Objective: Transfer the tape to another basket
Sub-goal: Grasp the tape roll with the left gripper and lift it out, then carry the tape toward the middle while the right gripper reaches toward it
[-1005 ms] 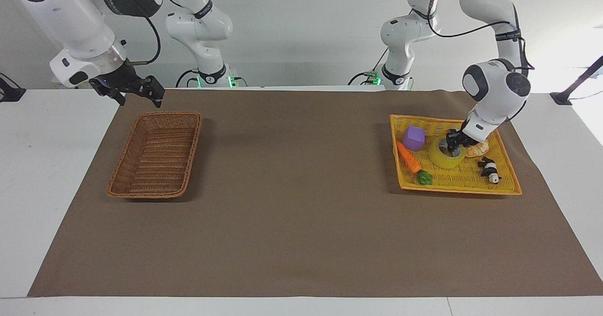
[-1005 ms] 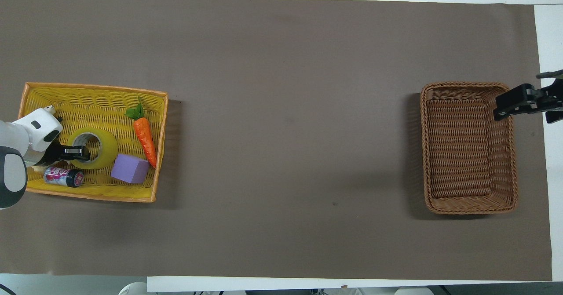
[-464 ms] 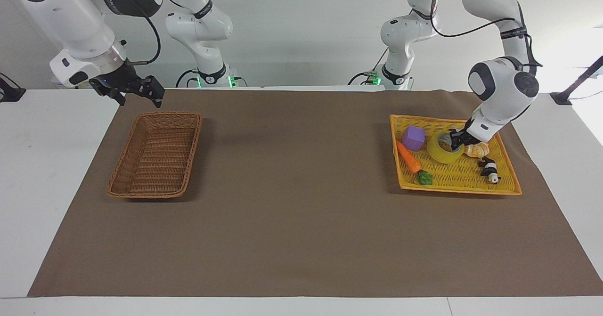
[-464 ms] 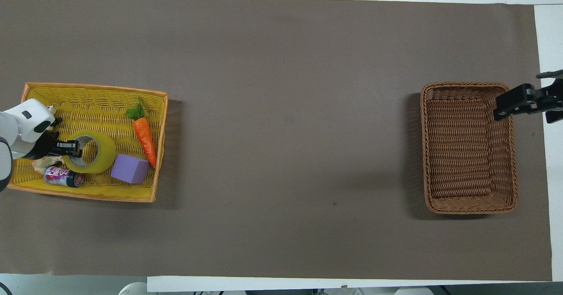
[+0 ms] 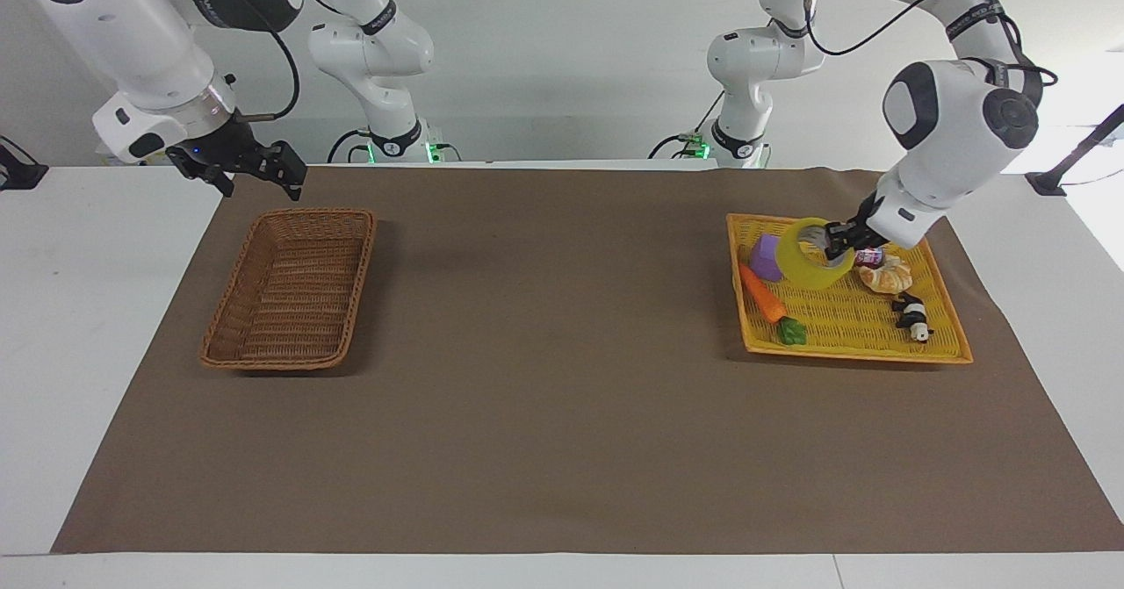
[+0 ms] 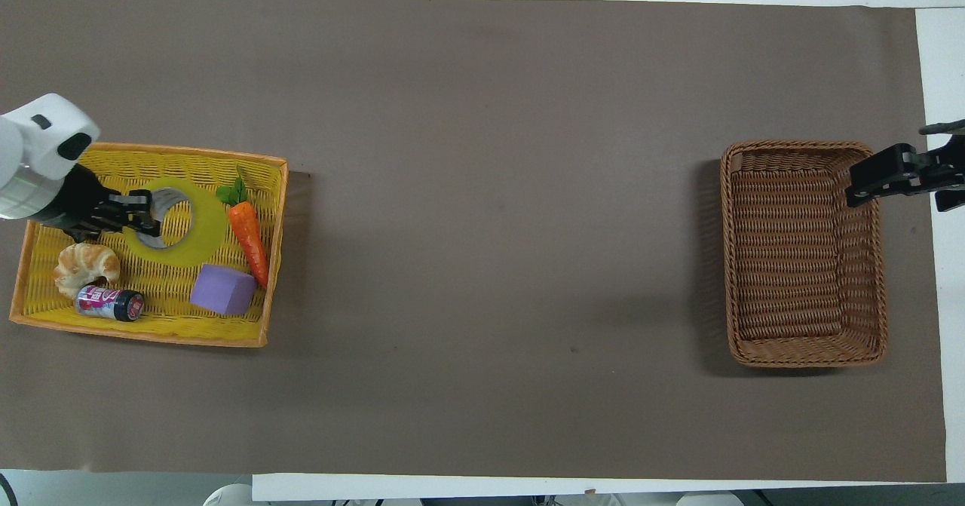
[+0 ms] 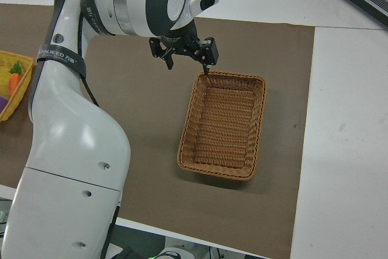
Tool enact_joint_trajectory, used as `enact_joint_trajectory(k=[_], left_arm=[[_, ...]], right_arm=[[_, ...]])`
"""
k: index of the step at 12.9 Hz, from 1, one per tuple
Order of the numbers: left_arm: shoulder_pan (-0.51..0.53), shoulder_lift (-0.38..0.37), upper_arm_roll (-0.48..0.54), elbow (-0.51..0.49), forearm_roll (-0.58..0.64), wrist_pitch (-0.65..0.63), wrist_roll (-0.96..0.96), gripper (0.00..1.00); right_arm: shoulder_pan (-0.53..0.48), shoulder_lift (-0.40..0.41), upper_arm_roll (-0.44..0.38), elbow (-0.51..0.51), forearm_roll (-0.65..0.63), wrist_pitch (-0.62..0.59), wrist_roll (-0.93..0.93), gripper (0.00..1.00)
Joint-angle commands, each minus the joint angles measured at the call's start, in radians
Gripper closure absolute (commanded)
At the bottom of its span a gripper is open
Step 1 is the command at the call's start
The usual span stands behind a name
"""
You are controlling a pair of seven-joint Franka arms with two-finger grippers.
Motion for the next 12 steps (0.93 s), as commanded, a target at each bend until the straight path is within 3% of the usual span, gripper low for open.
enact_joint_trajectory(k=[1, 3, 7, 10, 12], left_arm=[[-0.175, -0.001, 0.013, 0.021, -0.13, -0.012, -0.241, 1.0], [-0.264, 0.001, 0.012, 0.037, -0.278, 0.0, -0.31, 1.0], [-0.398, 0.014, 0.01, 0.101, -0.341, 0.047, -0.441, 1.0], [-0.418, 0.016, 0.012, 0.1, -0.341, 0.086, -0.461, 1.0], [-0.418, 0.024, 0.01, 0.107, -0.344, 0.088, -0.464, 1.0]], right_arm=[[-0.006, -0.014, 0.006, -0.016, -0.005, 0.011, -0.028, 0.0], [-0.007, -0.014, 0.006, -0.016, -0.005, 0.011, -0.028, 0.0], [-0.008, -0.014, 0.004, -0.016, -0.003, 0.011, -0.028, 0.0], [-0.009, -0.014, 0.009, -0.019, 0.016, 0.003, -0.054, 0.0], [-0.009, -0.033, 0.008, -0.082, 0.293, 0.052, -0.08, 0.0]])
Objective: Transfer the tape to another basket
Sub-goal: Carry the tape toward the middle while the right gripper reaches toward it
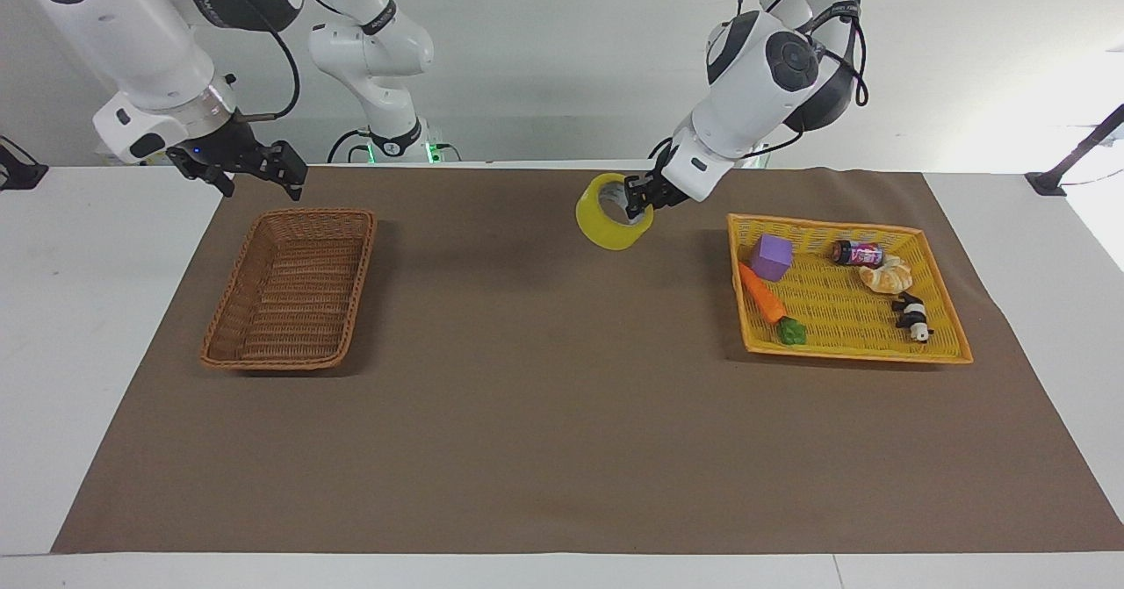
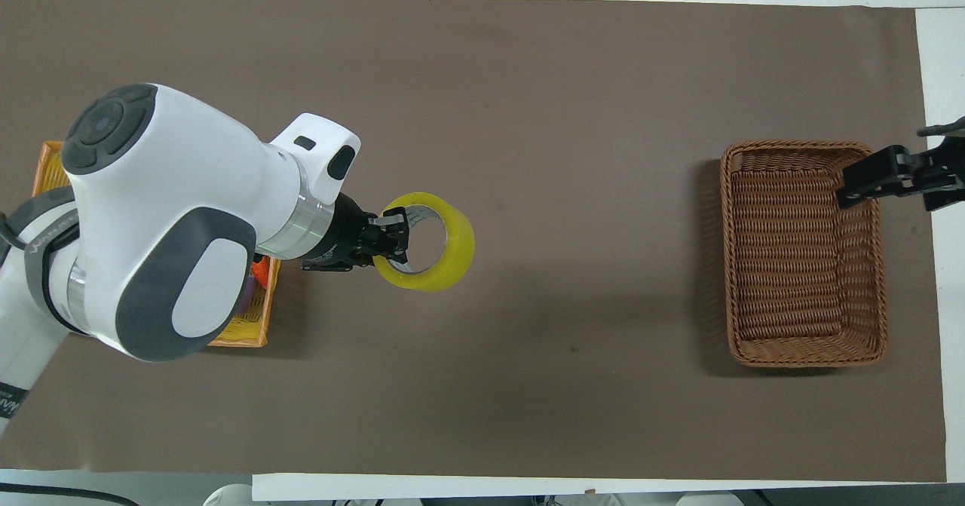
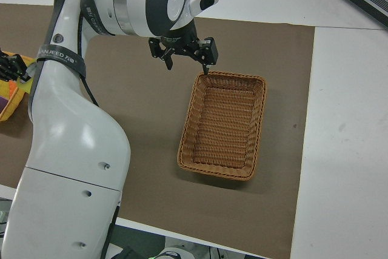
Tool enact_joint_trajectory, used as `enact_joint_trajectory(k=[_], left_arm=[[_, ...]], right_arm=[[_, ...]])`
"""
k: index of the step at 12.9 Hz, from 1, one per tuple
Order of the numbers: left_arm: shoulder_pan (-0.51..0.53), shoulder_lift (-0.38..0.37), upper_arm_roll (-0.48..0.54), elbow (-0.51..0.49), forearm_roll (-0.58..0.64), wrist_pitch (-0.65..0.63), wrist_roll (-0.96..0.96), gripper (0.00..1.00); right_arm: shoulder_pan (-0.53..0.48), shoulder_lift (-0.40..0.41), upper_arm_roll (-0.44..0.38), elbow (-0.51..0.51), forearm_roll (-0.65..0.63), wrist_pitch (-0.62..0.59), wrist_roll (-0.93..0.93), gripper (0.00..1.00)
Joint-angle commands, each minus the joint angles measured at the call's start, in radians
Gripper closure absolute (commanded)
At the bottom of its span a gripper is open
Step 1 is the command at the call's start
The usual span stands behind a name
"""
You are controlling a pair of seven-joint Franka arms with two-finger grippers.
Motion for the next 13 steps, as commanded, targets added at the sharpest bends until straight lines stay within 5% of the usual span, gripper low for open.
enact_joint_trajectory(k=[1, 4, 8, 13], left_arm=[[-0.011, 0.015, 0.015, 0.028, -0.022, 0.007, -0.011, 1.0], [-0.011, 0.015, 0.016, 0.039, -0.021, 0.007, -0.011, 1.0], [0.009, 0.015, 0.021, 0.048, -0.021, -0.001, -0.011, 1.0], [0.012, 0.013, 0.024, 0.056, -0.018, 0.004, -0.013, 1.0]], right_arm=[[-0.003, -0.058, 0.008, -0.132, 0.245, 0.103, -0.047, 0.0], [0.024, -0.106, 0.011, -0.315, 0.614, 0.2, -0.07, 0.0], [0.199, -0.026, 0.014, -0.41, 0.943, 0.479, -0.165, 0.0], [0.412, 0.009, 0.014, -0.444, 1.116, 0.697, -0.082, 0.0]])
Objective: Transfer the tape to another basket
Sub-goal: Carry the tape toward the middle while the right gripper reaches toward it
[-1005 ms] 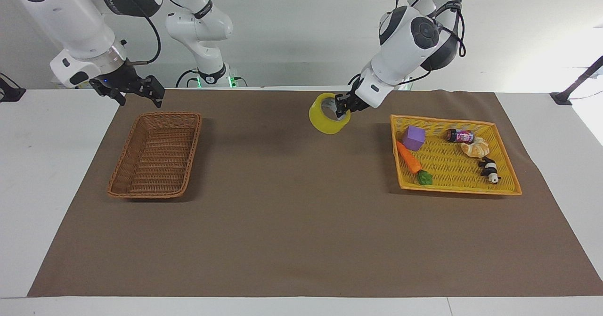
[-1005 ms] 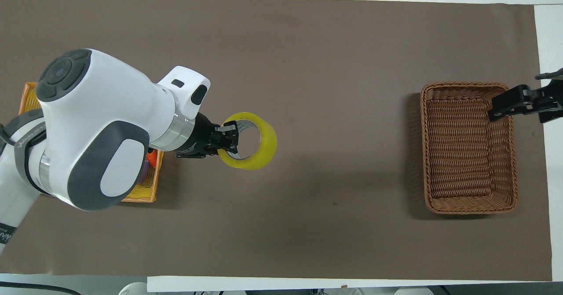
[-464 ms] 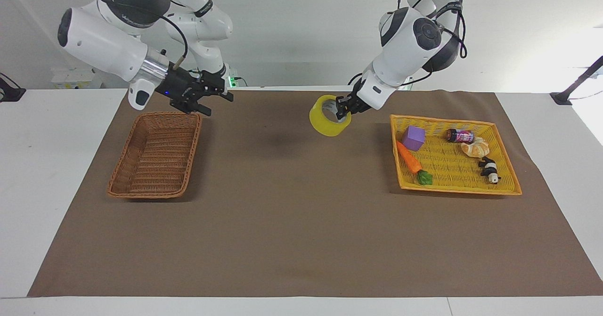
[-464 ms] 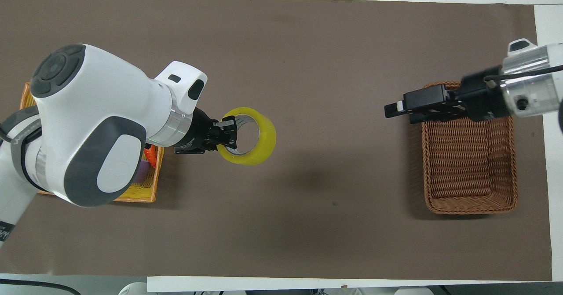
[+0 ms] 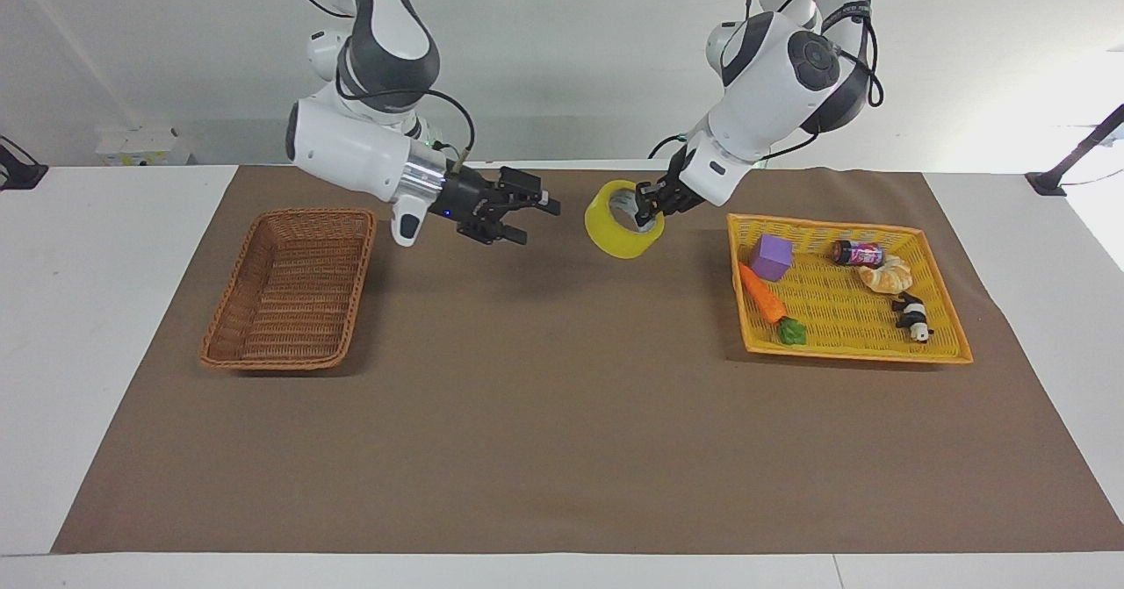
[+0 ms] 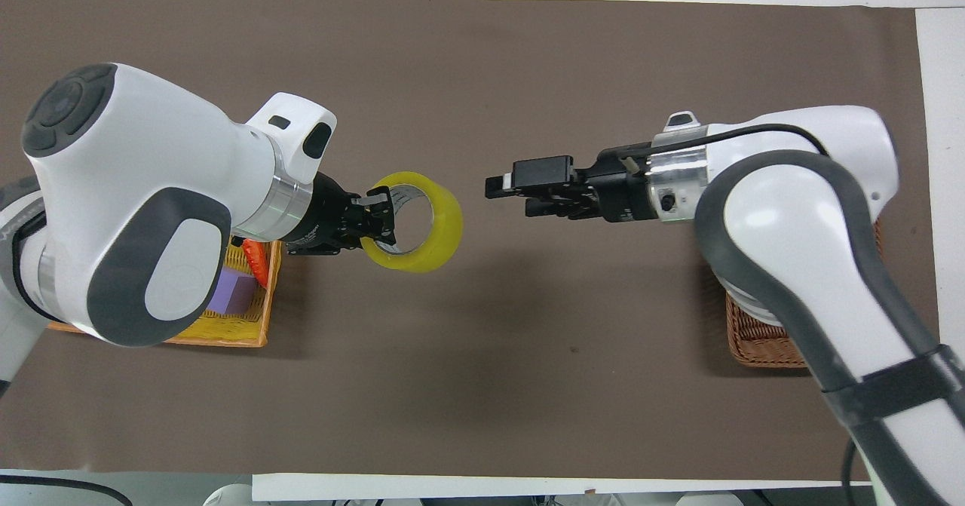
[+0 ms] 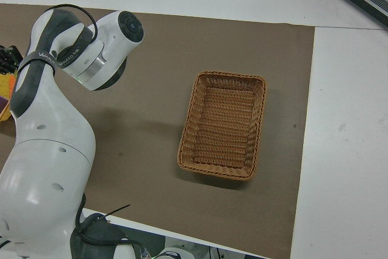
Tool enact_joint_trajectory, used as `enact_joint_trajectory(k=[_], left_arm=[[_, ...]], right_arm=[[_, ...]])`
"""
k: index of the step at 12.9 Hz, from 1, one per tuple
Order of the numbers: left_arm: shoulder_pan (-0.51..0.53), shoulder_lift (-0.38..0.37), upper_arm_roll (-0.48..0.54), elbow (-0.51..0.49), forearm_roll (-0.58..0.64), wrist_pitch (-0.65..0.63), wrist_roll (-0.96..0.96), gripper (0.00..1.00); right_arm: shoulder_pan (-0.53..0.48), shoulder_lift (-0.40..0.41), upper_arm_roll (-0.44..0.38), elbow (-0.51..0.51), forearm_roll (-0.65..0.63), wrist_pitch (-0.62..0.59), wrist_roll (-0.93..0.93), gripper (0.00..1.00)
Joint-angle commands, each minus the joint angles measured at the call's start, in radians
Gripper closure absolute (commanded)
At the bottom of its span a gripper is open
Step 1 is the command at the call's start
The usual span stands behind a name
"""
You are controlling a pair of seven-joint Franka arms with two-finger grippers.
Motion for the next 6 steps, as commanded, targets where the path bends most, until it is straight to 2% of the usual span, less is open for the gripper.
enact_joint_trajectory(k=[1, 6], left_arm=[[0.002, 0.007, 0.003, 0.037, -0.014, -0.003, -0.008, 1.0], [0.031, -0.002, 0.006, 0.058, -0.005, -0.008, 0.003, 1.0]], right_arm=[[0.036, -0.013, -0.002, -0.026, 0.04, 0.039, 0.078, 0.0], [0.088, -0.013, -0.002, -0.031, 0.066, 0.07, 0.089, 0.0]])
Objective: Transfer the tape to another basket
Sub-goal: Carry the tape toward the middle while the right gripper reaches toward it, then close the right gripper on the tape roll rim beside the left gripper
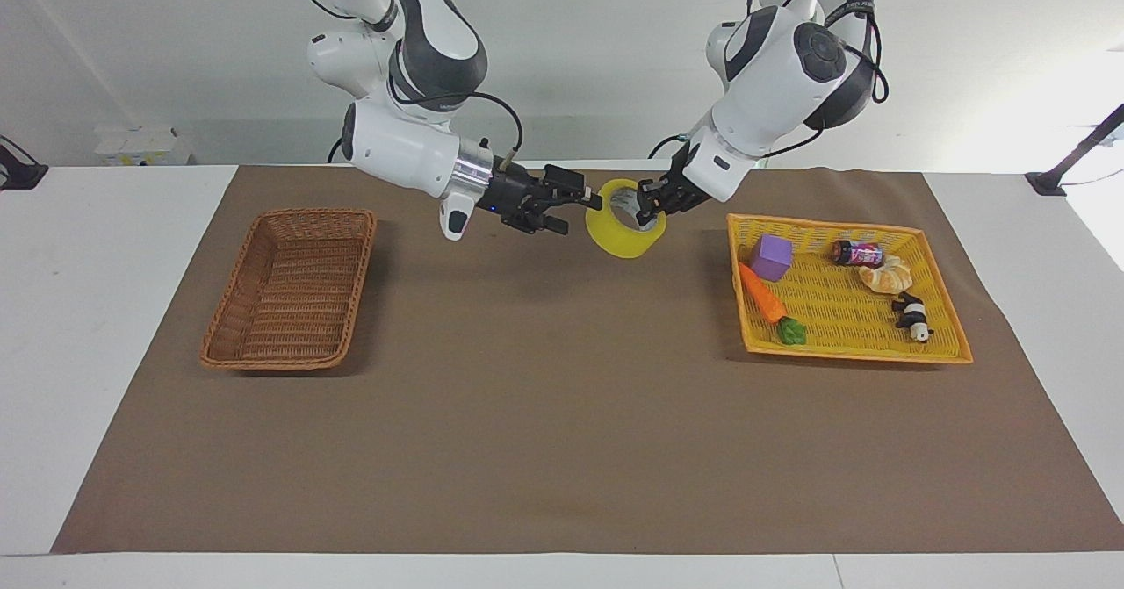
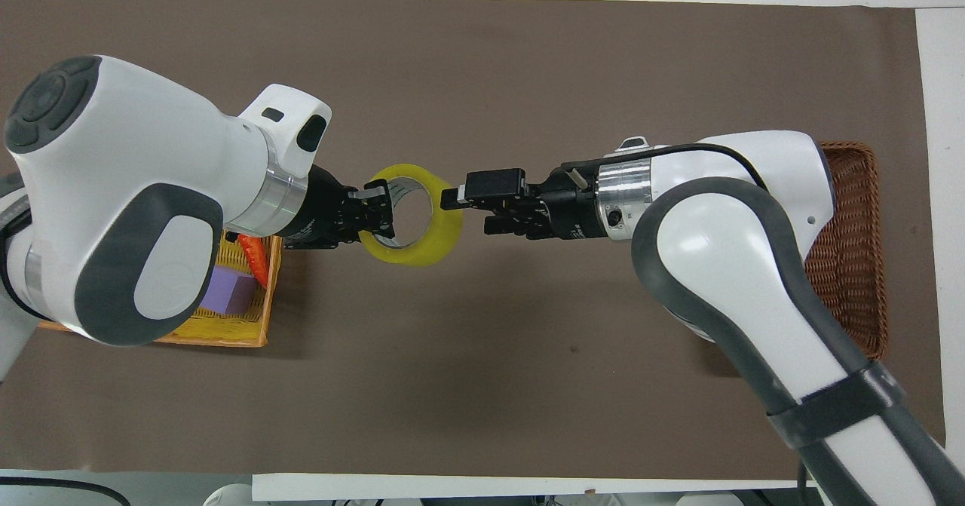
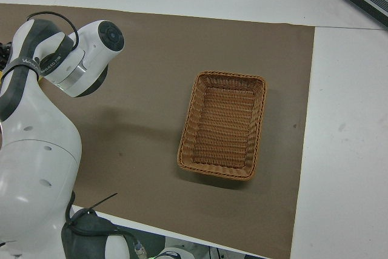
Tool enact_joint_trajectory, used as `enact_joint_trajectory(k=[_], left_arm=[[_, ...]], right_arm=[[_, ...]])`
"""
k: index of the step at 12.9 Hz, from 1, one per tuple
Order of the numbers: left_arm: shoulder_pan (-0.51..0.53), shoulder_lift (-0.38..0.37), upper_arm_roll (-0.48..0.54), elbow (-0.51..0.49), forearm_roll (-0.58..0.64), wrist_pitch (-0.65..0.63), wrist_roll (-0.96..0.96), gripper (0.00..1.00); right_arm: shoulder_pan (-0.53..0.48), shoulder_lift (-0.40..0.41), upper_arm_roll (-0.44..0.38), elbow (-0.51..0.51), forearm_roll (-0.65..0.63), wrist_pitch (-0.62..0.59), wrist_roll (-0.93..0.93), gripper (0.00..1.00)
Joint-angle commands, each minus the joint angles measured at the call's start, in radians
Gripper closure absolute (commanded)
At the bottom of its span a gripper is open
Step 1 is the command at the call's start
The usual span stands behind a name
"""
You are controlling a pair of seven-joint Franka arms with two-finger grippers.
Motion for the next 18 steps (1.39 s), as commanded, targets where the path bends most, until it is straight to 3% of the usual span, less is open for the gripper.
enact_joint_trajectory(k=[1, 18], left_arm=[[0.028, -0.004, 0.0, 0.032, -0.008, -0.01, 0.002, 1.0], [0.04, -0.008, -0.001, 0.029, -0.006, -0.001, -0.001, 1.0]], right_arm=[[0.033, -0.014, -0.001, -0.021, 0.022, 0.019, 0.005, 0.0], [0.056, -0.012, -0.001, -0.018, 0.022, 0.023, -0.001, 0.0]])
